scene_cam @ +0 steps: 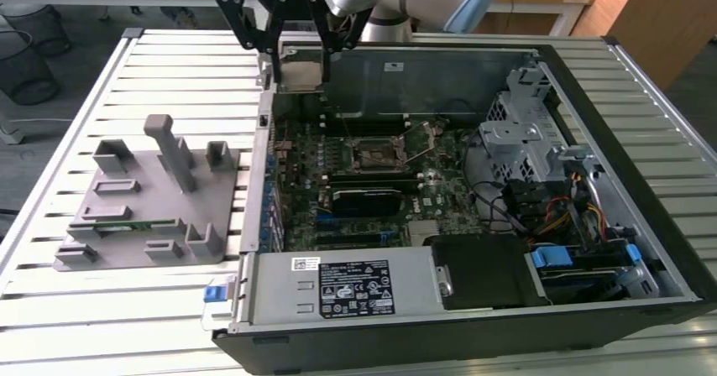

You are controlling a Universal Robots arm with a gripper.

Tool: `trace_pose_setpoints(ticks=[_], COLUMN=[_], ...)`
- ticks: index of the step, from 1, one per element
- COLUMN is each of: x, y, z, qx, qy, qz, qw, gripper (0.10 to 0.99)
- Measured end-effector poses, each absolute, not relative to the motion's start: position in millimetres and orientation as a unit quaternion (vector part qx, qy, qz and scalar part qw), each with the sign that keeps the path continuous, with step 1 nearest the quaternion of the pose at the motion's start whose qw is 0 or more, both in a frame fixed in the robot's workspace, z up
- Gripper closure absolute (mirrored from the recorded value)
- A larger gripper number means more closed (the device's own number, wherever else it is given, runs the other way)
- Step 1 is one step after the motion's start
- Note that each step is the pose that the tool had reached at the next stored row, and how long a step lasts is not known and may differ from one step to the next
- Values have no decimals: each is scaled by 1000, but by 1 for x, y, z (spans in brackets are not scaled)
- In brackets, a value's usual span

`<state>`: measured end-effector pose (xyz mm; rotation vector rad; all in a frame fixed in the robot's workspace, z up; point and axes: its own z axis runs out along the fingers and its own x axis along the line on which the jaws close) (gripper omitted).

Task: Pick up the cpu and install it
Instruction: 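Pick up the cpu and move it towards the insertion slot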

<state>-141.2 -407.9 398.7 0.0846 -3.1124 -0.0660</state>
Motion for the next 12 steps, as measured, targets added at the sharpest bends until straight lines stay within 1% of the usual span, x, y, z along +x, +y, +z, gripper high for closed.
trace_pose_setpoints(ticks=[12], x=[-119], y=[-408], z=[399], qx=[27], qy=[-999], qz=[-21], qw=[14], gripper=[545])
